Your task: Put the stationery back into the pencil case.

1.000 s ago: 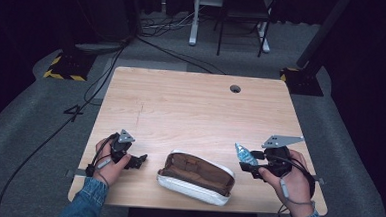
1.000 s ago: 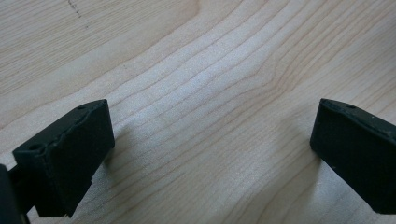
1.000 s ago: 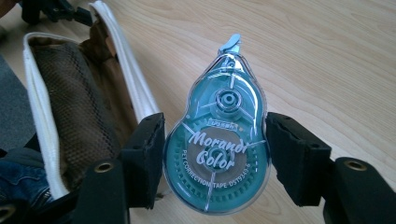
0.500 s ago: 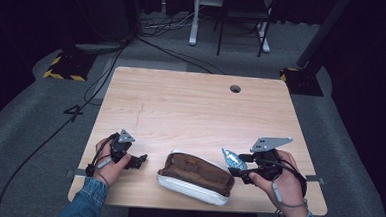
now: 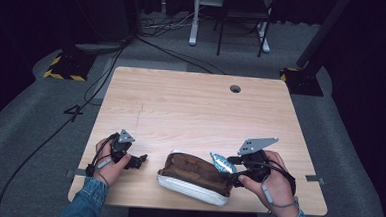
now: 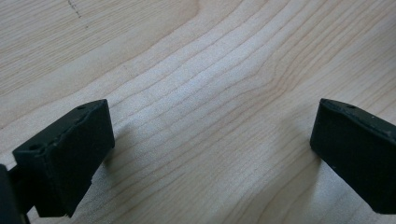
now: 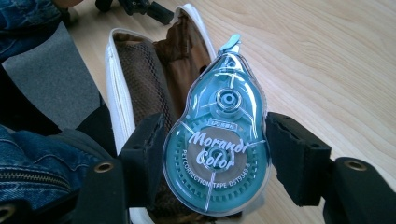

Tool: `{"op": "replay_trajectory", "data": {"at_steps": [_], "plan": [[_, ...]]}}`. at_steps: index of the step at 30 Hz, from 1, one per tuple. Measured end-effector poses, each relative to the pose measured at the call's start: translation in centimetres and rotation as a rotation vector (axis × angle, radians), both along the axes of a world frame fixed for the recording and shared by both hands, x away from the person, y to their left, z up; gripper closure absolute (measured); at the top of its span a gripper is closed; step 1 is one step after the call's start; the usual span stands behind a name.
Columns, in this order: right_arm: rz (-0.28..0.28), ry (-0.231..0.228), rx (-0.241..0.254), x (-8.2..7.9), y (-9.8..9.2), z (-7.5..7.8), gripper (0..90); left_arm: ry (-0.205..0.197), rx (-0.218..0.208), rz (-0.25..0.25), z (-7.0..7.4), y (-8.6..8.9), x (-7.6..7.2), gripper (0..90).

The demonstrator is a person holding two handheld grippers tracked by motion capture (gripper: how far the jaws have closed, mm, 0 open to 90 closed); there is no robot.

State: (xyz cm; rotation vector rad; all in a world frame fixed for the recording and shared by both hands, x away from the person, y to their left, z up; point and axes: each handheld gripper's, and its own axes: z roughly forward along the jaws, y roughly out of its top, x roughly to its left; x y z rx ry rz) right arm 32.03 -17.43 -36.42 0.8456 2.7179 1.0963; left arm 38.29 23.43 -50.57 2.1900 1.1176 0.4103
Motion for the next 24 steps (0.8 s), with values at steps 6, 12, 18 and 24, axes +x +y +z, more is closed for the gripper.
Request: {"op": "replay_trajectory", "data": {"at_steps": [6,12,18,24], "plan": [[0.035,0.021,-0.004,0.1,1.1,-0.4,40.0,0.0,0.0,0.0,0.0,0.0,0.0,0.0],[0.071,0.03,-0.006,-0.1,2.2,-0.5,40.0,0.0,-0.002,0.002,0.0,0.0,0.0,0.0],[0.105,0.044,-0.007,-0.3,3.0,-0.8,40.0,-0.001,-0.002,0.001,0.0,0.0,0.0,0.0],[0.136,0.067,-0.01,-0.3,4.1,-1.3,40.0,0.0,-0.002,0.001,0.0,0.0,0.0,0.0]]}}
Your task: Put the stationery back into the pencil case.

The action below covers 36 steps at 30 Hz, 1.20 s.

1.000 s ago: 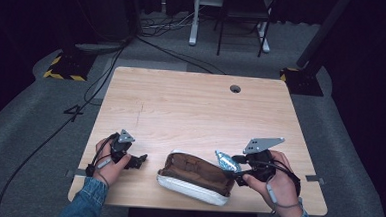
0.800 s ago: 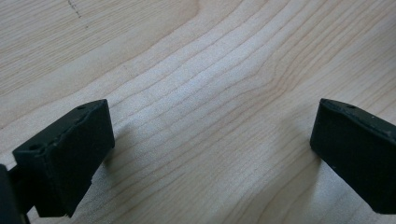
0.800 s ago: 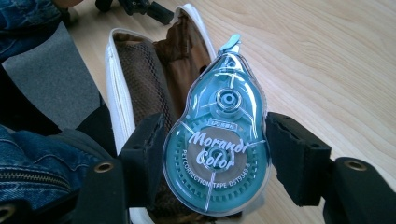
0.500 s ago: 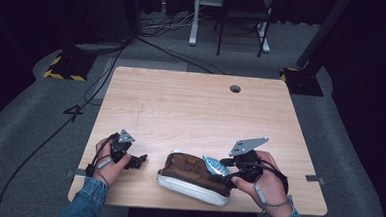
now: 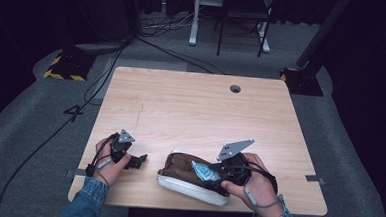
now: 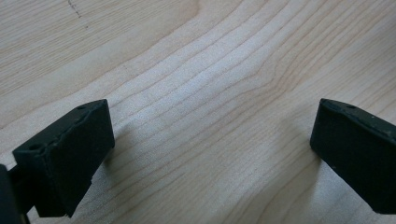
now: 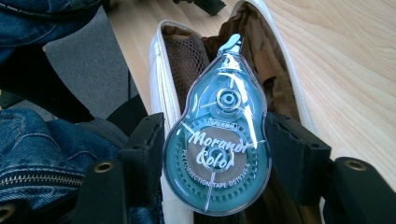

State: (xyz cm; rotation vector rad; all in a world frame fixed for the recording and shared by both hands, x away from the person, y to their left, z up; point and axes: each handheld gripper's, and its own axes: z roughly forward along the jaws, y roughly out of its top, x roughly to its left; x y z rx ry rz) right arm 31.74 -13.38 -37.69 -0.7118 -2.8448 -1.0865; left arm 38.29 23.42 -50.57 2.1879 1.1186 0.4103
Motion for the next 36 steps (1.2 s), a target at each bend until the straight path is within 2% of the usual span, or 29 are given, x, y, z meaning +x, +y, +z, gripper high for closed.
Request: {"op": "replay_trajectory", "data": {"at_steps": [13,18,20,22,25,27,33,36], "plan": [[0.007,0.034,-0.013,0.6,0.9,-1.1,39.9,0.001,0.001,-0.001,0.0,0.0,0.0,0.0],[0.005,0.024,-0.021,0.7,1.1,-1.4,39.8,0.0,0.002,-0.002,0.0,0.0,0.0,0.0],[0.011,0.006,-0.025,0.6,1.2,-1.4,39.5,0.0,0.002,-0.002,0.0,0.0,0.0,0.0],[0.044,-0.04,-0.057,0.6,1.4,-1.5,39.1,0.002,0.0,-0.001,0.0,0.0,0.0,0.0],[0.065,-0.073,-0.056,0.5,1.6,-1.6,31.0,0.0,0.0,0.0,0.0,0.0,0.0,0.0],[0.07,-0.086,-0.057,0.4,1.7,-1.5,30.3,0.002,0.001,-0.001,0.0,0.0,0.0,0.0],[0.069,-0.101,-0.023,0.1,1.5,-1.0,31.0,0.002,-0.003,-0.007,0.0,0.0,0.1,0.0],[0.052,-0.127,0.016,0.2,1.0,-0.6,31.5,0.002,-0.005,-0.006,0.0,-0.1,0.1,0.0]]}}
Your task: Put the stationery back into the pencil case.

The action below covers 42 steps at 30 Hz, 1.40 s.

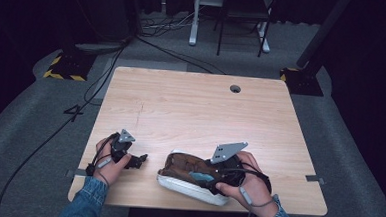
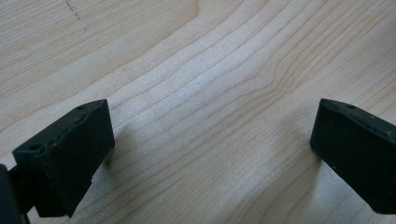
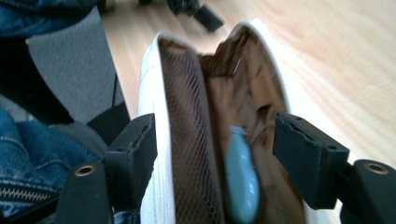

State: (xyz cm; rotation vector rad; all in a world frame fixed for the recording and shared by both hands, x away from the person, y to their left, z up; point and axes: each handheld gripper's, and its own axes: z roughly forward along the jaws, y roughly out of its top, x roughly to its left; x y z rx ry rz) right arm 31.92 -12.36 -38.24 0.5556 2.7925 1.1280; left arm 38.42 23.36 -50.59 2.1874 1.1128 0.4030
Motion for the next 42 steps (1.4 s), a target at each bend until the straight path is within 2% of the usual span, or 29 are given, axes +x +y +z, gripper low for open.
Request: {"op": "replay_trajectory", "data": {"at_steps": [6,11,13,19,21,24,26,28,33,36,40,42], "plan": [[-0.044,-0.05,0.066,0.4,-1.2,0.9,31.2,-0.001,-0.001,0.002,0.0,0.0,0.0,0.0],[-0.108,-0.093,0.093,1.2,-2.9,1.4,26.8,-0.001,0.001,0.0,0.0,0.0,0.0,0.0],[-0.117,-0.1,0.096,1.3,-3.1,1.5,26.1,0.0,0.001,0.0,0.0,0.0,0.0,0.0],[-0.206,-0.137,0.125,2.6,-5.4,1.6,22.4,0.001,0.0,0.0,0.0,0.0,0.0,0.0],[-0.254,-0.147,0.142,3.3,-6.8,1.5,20.5,0.002,0.002,-0.003,0.0,0.0,0.0,0.0],[-0.278,-0.156,0.144,3.6,-7.6,1.5,20.0,0.003,0.004,-0.003,0.0,0.0,0.1,0.0],[-0.319,-0.16,0.151,4.2,-9.1,1.3,19.0,0.001,0.004,0.001,0.0,0.0,0.1,0.0],[-0.329,-0.16,0.153,4.3,-9.4,1.3,18.9,0.002,0.004,0.001,0.0,-0.1,0.1,0.0],[-0.385,-0.169,0.156,5.2,-11.6,0.8,17.9,0.002,0.004,-0.001,0.0,-0.1,0.2,0.0],[-0.416,-0.177,0.153,5.8,-13.0,0.4,17.7,0.003,0.002,0.0,0.0,-0.1,0.2,0.0],[-0.436,-0.174,0.147,6.3,-13.9,0.0,17.6,0.003,0.002,0.0,0.0,-0.1,0.2,0.0],[-0.468,-0.164,0.127,6.8,-14.8,-0.7,17.3,0.002,0.003,-0.001,0.0,-0.1,0.2,0.0]]}}
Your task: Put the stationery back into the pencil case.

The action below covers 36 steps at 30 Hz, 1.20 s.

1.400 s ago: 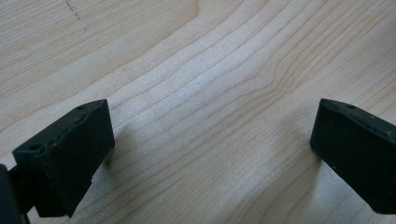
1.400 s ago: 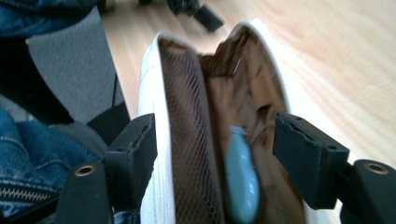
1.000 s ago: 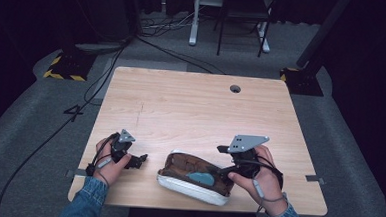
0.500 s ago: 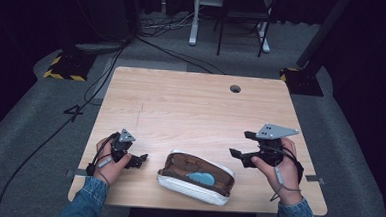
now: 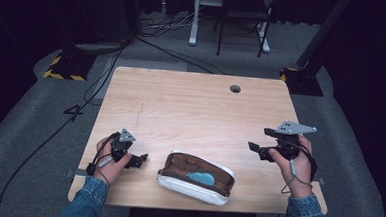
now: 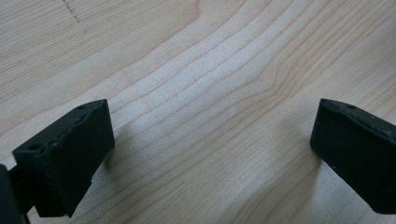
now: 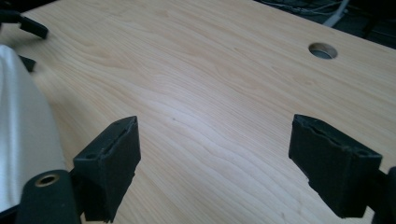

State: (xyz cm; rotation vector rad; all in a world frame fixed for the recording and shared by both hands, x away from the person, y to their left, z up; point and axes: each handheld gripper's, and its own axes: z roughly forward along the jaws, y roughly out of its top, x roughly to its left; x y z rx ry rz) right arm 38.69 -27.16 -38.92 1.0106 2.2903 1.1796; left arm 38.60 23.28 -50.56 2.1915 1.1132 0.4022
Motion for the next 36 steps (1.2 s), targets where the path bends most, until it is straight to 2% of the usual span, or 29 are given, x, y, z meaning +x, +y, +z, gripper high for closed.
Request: {"op": "replay_trajectory", "data": {"at_steps": [5,6,7,8,13,14,15,16,20,22,28,36], "plan": [[-0.056,0.011,-0.028,0.8,-1.2,-1.1,16.0,0.0,0.001,-0.001,0.0,0.0,0.0,0.0],[-0.08,0.016,-0.022,1.0,-1.6,-1.4,16.1,0.0,0.001,-0.001,0.0,0.0,0.0,0.0],[-0.08,0.016,-0.022,1.0,-1.6,-1.4,16.1,0.0,0.001,-0.001,0.0,0.0,0.0,0.0],[-0.122,0.023,-0.009,1.4,-2.2,-2.1,16.1,0.0,0.001,-0.001,0.0,0.0,0.0,0.0],[-0.157,0.031,-0.007,2.1,-3.4,-3.1,16.1,0.0,0.001,-0.001,0.0,0.0,0.0,0.0],[-0.191,0.034,0.005,2.4,-4.1,-3.7,16.1,0.0,0.001,-0.001,0.0,0.0,0.0,0.0],[-0.191,0.034,0.005,2.4,-4.1,-3.7,16.1,0.0,0.001,-0.001,0.0,0.0,0.0,0.0],[-0.22,0.034,0.005,2.7,-4.6,-4.4,16.2,0.0,0.001,-0.001,0.0,0.0,0.0,0.0],[-0.263,0.041,0.015,3.1,-5.2,-5.4,16.2,0.0,0.001,-0.002,0.0,0.0,0.0,0.0],[-0.3,0.044,0.013,3.5,-5.7,-6.4,16.2,0.001,0.001,-0.002,0.0,0.0,0.0,0.0],[-0.33,0.048,0.008,4.1,-6.4,-7.6,16.2,0.001,0.001,-0.002,0.0,0.0,0.0,0.0],[-0.351,0.057,-0.025,4.7,-7.2,-9.0,16.2,0.001,0.001,-0.002,0.0,0.0,0.0,0.0]]}}
